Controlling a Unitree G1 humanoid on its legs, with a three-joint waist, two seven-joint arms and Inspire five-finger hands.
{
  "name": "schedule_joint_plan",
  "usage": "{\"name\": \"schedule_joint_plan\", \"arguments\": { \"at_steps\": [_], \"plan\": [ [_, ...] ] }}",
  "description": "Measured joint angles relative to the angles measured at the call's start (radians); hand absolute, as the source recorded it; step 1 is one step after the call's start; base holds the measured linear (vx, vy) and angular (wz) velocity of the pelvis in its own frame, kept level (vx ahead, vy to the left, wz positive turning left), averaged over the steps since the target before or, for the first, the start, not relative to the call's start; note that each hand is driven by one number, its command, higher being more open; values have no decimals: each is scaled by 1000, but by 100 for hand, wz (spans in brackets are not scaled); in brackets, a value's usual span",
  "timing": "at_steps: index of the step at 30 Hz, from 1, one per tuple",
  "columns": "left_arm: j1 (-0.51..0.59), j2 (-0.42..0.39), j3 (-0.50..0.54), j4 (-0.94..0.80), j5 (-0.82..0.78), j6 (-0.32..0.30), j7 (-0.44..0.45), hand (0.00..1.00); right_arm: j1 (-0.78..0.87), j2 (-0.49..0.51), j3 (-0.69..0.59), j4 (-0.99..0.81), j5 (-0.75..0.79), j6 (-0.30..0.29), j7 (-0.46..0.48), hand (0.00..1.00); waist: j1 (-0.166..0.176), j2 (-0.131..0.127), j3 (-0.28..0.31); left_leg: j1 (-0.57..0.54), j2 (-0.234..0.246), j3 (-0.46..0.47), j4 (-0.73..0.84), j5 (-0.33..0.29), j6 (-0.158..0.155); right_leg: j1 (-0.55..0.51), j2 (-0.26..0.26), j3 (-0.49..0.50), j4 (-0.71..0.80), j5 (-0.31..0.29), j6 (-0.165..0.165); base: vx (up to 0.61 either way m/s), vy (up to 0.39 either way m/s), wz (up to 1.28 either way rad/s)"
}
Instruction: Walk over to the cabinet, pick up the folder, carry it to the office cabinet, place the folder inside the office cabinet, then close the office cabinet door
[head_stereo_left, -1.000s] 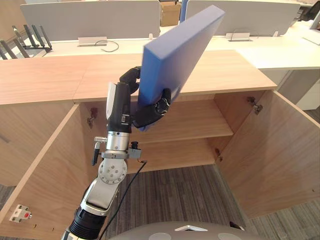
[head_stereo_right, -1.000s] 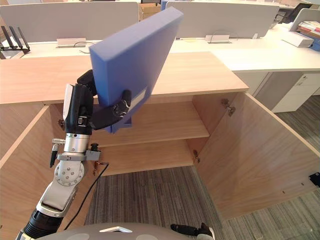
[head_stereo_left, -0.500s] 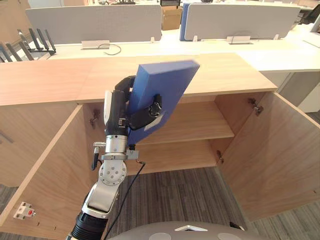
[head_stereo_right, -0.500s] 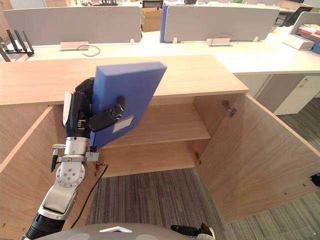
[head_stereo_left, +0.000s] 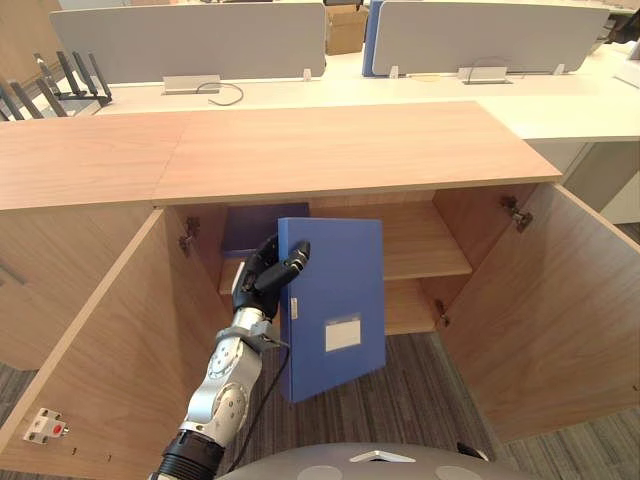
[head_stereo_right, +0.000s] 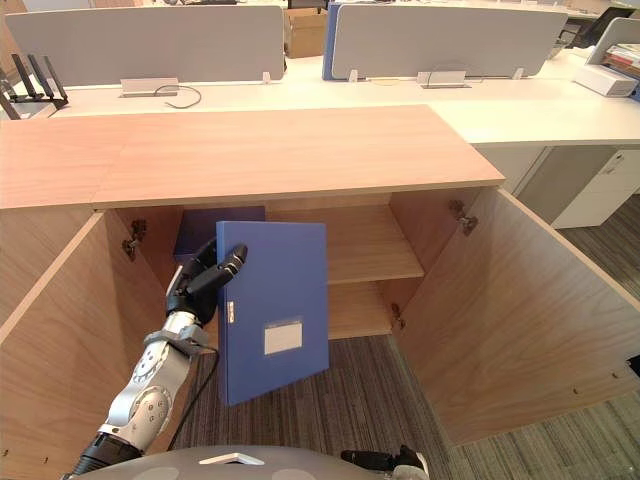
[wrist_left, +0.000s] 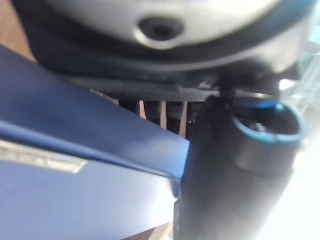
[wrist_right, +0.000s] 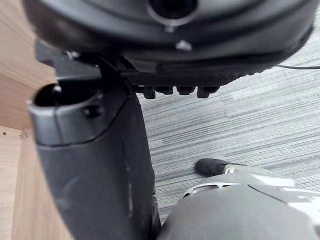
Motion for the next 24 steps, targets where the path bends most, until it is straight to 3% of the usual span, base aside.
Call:
{"name": "schedule_joint_plan", "arguments": {
  "at_steps": [9, 24],
  "plan": [
    [0, -6, -33, 30, -77, 2, -21, 0, -16, 4, 2, -1, -39, 2, 1, 100, -22, -4, 4, 4, 1, 8, 1, 0, 0, 1, 0, 10, 4, 0, 1, -22, -7, -3],
    [0, -5, -96, 82, -236, 25, -27, 0, -6, 2, 53, -68, 5, 8, -4, 100, -24, -10, 11, 7, 2, 26, -1, -3, -4, -3, 3, 28, 6, 2, 2, -4, -1, -3]
  ]
}}
